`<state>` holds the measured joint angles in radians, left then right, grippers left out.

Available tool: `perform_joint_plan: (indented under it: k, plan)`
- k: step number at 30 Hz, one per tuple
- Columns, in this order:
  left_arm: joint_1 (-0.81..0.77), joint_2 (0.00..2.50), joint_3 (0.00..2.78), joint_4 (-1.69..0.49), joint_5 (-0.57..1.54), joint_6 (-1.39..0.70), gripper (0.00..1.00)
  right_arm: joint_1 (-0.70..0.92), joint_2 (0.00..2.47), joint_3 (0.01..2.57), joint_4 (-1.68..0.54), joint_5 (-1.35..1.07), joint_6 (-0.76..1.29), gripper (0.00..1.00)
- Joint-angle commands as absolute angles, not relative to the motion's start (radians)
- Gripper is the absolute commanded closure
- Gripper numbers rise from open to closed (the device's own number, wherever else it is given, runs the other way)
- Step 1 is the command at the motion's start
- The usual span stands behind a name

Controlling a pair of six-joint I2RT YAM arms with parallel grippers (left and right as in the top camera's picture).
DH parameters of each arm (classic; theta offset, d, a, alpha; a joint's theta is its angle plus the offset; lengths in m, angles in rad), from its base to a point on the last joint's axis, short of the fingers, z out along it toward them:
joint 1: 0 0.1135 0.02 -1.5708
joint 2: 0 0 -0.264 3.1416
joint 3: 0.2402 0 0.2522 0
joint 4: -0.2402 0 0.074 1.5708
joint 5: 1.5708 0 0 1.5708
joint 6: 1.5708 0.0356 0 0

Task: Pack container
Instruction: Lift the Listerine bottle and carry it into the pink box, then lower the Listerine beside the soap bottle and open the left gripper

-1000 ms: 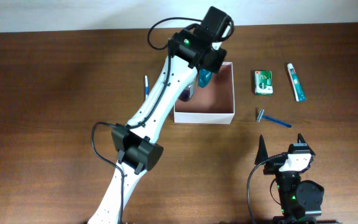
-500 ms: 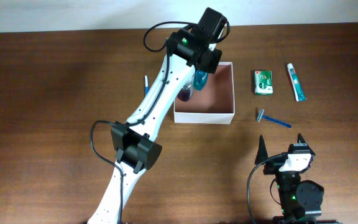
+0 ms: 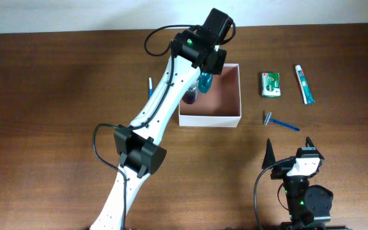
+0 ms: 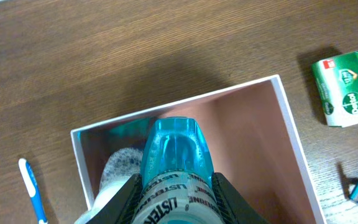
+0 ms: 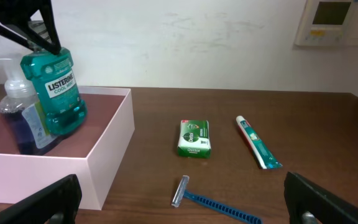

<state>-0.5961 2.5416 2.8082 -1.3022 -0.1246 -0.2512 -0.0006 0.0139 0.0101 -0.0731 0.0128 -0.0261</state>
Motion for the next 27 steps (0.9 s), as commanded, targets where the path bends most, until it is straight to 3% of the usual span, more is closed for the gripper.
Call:
perform_joint_plan:
  k: [1,9,10,12,27]
  plan:
    - [-0.586,2.521,2.813,-1.307,-0.186,-0.28,0.97,-0.007,0.004,0.006,-0.08,0.011,-0.026,0.01]
    - [-0.586,2.521,2.813,-1.309,-0.189,-0.284,0.96,-0.007,0.004,0.006,-0.08,0.011,-0.026,0.01]
    - [-0.586,2.521,2.813,-1.306,-0.189,-0.284,0.88,-0.007,0.004,0.006,-0.08,0.011,-0.026,0.01]
    - [-0.586,2.521,2.813,-1.301,-0.188,-0.284,0.83,-0.007,0.004,0.006,-0.08,0.011,-0.026,0.01]
    - [-0.587,2.521,2.813,-1.303,-0.153,-0.299,0.84,-0.007,0.004,0.006,-0.08,0.011,-0.026,0.01]
